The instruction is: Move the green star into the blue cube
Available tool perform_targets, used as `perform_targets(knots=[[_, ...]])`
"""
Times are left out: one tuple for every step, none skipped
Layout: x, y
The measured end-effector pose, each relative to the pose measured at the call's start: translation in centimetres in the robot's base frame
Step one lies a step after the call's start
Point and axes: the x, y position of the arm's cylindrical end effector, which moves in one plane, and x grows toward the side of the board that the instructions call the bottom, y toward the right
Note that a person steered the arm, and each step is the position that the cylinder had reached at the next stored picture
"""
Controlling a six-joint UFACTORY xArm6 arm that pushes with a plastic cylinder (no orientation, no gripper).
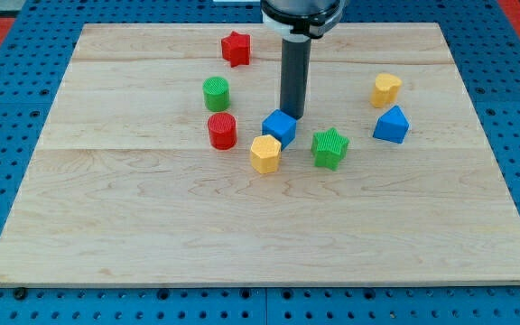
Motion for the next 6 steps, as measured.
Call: perform_targets(knots=[[0.0,7.1],[2.0,11.3],[6.3,10.5],[7.2,7.5],[7.0,3.1],[6.9,5.2]])
